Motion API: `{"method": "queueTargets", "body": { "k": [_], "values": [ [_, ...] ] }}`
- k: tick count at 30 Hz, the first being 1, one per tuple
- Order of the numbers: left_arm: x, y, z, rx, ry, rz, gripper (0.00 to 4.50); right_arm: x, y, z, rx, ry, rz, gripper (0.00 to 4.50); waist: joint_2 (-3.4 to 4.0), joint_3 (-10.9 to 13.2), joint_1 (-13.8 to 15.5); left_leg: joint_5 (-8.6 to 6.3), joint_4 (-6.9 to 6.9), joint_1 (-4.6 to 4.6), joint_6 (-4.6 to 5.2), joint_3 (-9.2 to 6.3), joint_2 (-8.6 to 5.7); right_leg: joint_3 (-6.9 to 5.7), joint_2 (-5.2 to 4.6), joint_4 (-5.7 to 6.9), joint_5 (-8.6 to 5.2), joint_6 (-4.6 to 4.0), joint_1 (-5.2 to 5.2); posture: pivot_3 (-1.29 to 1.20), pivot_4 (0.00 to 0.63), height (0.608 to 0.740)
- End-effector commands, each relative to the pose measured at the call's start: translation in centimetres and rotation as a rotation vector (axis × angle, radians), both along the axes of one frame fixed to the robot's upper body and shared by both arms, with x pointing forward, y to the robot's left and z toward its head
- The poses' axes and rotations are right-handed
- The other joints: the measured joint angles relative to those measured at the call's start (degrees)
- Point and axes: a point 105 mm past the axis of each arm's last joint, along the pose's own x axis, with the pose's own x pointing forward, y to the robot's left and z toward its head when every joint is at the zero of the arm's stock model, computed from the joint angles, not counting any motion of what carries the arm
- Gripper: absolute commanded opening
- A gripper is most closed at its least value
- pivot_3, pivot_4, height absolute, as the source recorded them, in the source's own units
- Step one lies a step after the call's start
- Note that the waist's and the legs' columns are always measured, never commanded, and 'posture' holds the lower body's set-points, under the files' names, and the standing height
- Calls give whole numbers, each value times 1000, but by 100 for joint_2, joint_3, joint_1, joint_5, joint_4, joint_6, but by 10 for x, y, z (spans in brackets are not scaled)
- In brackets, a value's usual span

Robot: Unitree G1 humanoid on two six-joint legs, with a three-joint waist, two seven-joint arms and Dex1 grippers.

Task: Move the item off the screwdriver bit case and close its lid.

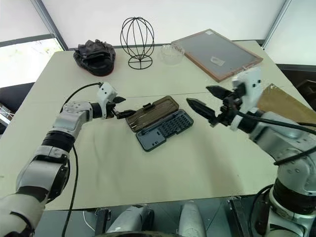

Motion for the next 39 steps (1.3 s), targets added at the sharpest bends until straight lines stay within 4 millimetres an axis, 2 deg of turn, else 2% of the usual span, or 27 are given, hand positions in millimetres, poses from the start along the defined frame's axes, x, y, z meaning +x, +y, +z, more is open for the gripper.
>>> {"method": "queueTargets", "body": {
  "k": [1,4,6,7,10,16,20,23,25,27,33,39],
  "values": [
    [5,-2,0,69,-10,-21,4500,-6,16,5,0,-19,63,4436,-4,-2,-15,0,6,-21,0,0,-1,-3,-1,2,5,8,-18,0,150,740],
    [5,2,-18,136,45,-10,4500,-6,23,3,2,-18,74,4436,-4,-3,-21,0,25,-46,0,-4,-1,-12,-1,10,8,11,-40,0,150,740],
    [5,4,-21,154,56,-7,4500,-6,26,2,8,-17,74,4436,-5,-3,-23,0,37,-46,0,-3,-1,-12,-1,9,8,12,-39,0,150,740],
    [6,3,-21,160,52,-5,4245,-6,26,1,9,-16,71,4479,-5,-4,-23,0,45,-45,0,-3,-1,-11,0,10,8,12,-36,0,150,740],
    [6,-1,-20,169,52,-33,3213,-6,24,-3,13,-10,55,4500,-5,-4,1,0,63,-44,0,-3,-1,-12,2,17,8,11,-29,0,150,740],
    [4,1,-20,205,59,-65,154,-6,13,-8,9,-3,7,4500,-8,-7,-7,0,78,-38,0,-2,-1,-9,4,30,10,10,-22,0,150,740],
    [1,1,-20,225,73,-98,65,-7,4,-12,-13,10,-11,4500,-8,-7,-16,0,79,-37,0,1,0,-7,5,35,10,9,-24,0,150,740],
    [-5,-17,-3,150,13,-247,65,-14,-11,-21,-78,54,-10,4500,-8,-7,-16,0,79,-42,0,1,-1,-7,4,42,10,9,-32,0,150,740],
    [-18,-33,12,92,-19,-415,65,-29,-18,-34,-148,133,55,4500,-8,-6,-8,0,76,-47,0,2,-2,-8,3,43,10,9,-38,0,150,740],
    [-25,-38,20,92,-39,-511,65,-42,-24,-43,-193,193,96,4500,-13,-3,9,-2,73,-56,3,-3,-2,-14,2,42,10,10,-44,0,150,740],
    [-34,-37,17,227,-74,-634,65,-52,-40,-46,-219,238,90,4500,-19,1,-5,-3,79,-57,4,4,-1,-16,1,23,11,10,-37,0,150,740],
    [-34,-38,11,246,-81,-636,65,-53,-36,-49,-218,233,88,4500,-20,1,7,-3,79,-57,4,4,0,-16,0,23,11,10,-37,0,150,740]
  ]
}}
